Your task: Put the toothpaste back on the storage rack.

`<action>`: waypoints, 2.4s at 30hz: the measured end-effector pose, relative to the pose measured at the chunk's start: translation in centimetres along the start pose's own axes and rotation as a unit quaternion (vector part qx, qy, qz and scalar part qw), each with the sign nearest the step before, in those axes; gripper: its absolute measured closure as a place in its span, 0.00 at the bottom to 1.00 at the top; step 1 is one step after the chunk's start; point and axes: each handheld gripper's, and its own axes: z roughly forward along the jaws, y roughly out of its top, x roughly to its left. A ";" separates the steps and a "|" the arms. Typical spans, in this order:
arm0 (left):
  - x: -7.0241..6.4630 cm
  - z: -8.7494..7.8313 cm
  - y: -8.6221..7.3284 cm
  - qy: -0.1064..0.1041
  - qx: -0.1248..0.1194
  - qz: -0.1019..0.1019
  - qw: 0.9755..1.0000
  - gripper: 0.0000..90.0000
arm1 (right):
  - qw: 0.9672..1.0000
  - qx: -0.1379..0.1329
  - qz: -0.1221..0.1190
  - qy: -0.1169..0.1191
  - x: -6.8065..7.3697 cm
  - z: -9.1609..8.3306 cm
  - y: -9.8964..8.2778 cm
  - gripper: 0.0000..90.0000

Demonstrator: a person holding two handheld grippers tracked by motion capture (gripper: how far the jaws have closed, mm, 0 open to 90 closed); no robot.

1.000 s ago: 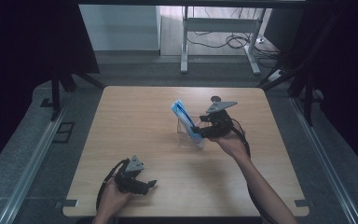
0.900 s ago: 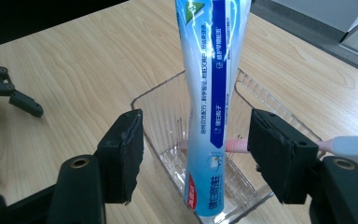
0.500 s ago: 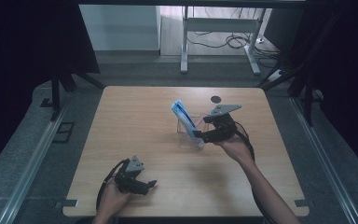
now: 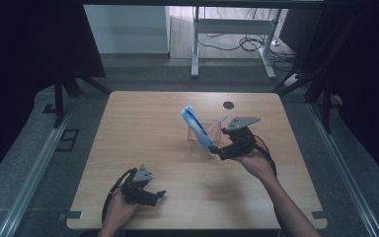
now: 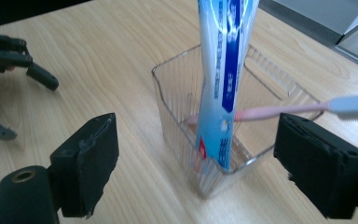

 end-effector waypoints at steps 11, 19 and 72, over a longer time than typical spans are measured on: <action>0.0 0.0 0.0 -0.001 -0.006 -0.003 1.000 0.15 | 1.000 0.001 0.004 -0.001 0.4 -1.1 -2.0 0.13; 0.0 0.0 0.0 -0.001 -0.006 -0.003 1.000 0.15 | 1.000 0.011 0.011 -0.003 0.4 -1.8 -3.3 0.07; -0.4 0.4 -0.1 -0.012 0.007 -0.005 1.000 0.14 | 0.996 0.047 0.049 -0.054 2.1 -3.4 -15.6 0.02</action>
